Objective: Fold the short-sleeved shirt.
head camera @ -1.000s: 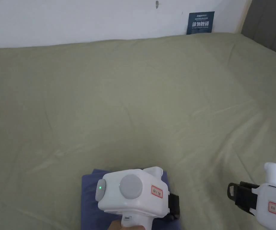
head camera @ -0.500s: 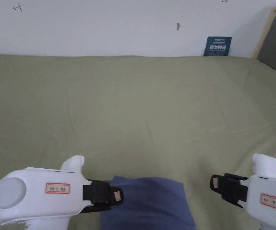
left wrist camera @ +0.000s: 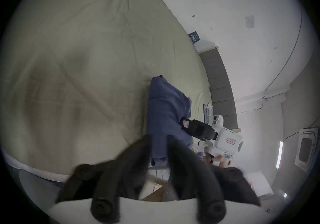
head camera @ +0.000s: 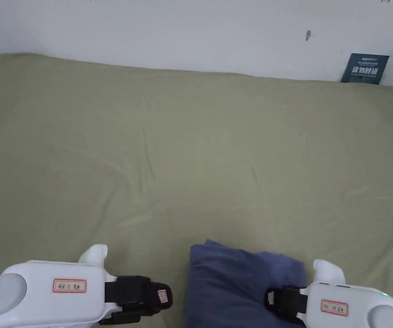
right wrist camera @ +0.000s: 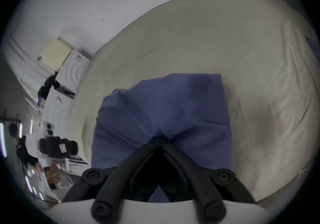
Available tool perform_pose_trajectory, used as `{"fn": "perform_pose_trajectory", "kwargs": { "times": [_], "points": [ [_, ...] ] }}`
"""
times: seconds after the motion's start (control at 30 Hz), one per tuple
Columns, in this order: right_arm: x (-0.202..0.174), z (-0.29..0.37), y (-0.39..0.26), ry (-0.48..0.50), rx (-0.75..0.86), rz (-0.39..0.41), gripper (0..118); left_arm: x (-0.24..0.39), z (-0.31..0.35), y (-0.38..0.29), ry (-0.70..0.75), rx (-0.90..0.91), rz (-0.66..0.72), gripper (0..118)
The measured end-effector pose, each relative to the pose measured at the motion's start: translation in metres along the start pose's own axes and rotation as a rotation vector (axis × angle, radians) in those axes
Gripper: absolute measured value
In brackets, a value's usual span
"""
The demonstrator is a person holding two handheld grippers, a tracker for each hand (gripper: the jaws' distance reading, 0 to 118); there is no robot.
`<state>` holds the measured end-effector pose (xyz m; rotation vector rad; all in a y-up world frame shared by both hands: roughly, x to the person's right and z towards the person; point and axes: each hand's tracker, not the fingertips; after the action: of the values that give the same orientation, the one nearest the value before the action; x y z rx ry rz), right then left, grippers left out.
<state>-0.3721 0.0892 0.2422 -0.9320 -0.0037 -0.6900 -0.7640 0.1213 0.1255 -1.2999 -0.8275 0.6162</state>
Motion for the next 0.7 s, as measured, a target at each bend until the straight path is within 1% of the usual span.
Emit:
{"fn": "perform_pose_trajectory", "kwargs": {
  "times": [0.03, 0.07, 0.1, 0.13, 0.23, 0.3, 0.33, 0.4, 0.43, 0.47, 0.5, 0.53, 0.6, 0.63, 0.67, 0.7],
  "points": [
    [0.001, 0.002, 0.002, -0.003, -0.004, 0.010, 0, 0.000, -0.004, 0.002, 0.002, -0.015, 0.007, 71],
    [0.000, 0.003, 0.003, -0.004, -0.004, 0.014, 0, 0.001, -0.008, 0.003, -0.004, -0.018, 0.011, 90],
    [-0.001, 0.003, 0.003, -0.011, -0.006, 0.031, 0, -0.002, -0.011, 0.006, -0.002, -0.022, 0.014, 94],
    [-0.004, 0.003, 0.004, -0.022, -0.009, 0.058, 0, -0.002, -0.013, 0.010, -0.004, -0.022, 0.012, 94],
    [-0.012, 0.003, 0.002, -0.055, -0.015, 0.105, 0, -0.005, -0.025, 0.020, -0.022, 0.000, 0.008, 94],
    [-0.017, 0.003, 0.002, -0.068, -0.020, 0.131, 0, -0.009, -0.043, 0.030, -0.085, -0.016, 0.042, 94],
    [-0.017, 0.003, 0.002, -0.069, -0.021, 0.134, 0, -0.012, -0.055, 0.035, -0.115, -0.052, 0.053, 94],
    [-0.016, 0.003, 0.002, -0.065, -0.022, 0.130, 0, -0.012, -0.078, 0.040, -0.132, -0.138, 0.057, 94],
    [-0.012, 0.003, 0.002, -0.058, -0.020, 0.118, 0, -0.013, -0.090, 0.041, -0.094, -0.173, 0.074, 94],
    [-0.010, 0.003, 0.001, -0.049, -0.017, 0.108, 0, -0.015, -0.100, 0.040, -0.085, -0.191, 0.066, 94],
    [-0.007, 0.003, 0.000, -0.037, -0.016, 0.098, 0, -0.018, -0.107, 0.039, -0.170, -0.183, 0.039, 94],
    [-0.005, 0.004, 0.000, -0.029, -0.012, 0.086, 0, -0.018, -0.110, 0.039, -0.240, -0.163, 0.047, 94],
    [-0.003, 0.004, 0.000, -0.013, -0.009, 0.050, 0, -0.019, -0.122, 0.039, -0.242, -0.157, 0.099, 93],
    [-0.002, 0.004, 0.000, -0.012, -0.009, 0.044, 0, -0.016, -0.124, 0.037, -0.245, -0.154, 0.102, 92],
    [-0.002, 0.004, 0.000, -0.012, -0.010, 0.045, 0, -0.012, -0.125, 0.037, -0.247, -0.164, 0.061, 90],
    [-0.002, 0.004, 0.001, -0.012, -0.009, 0.046, 0, -0.007, -0.125, 0.036, -0.209, -0.162, 0.022, 79]
  ]
}}
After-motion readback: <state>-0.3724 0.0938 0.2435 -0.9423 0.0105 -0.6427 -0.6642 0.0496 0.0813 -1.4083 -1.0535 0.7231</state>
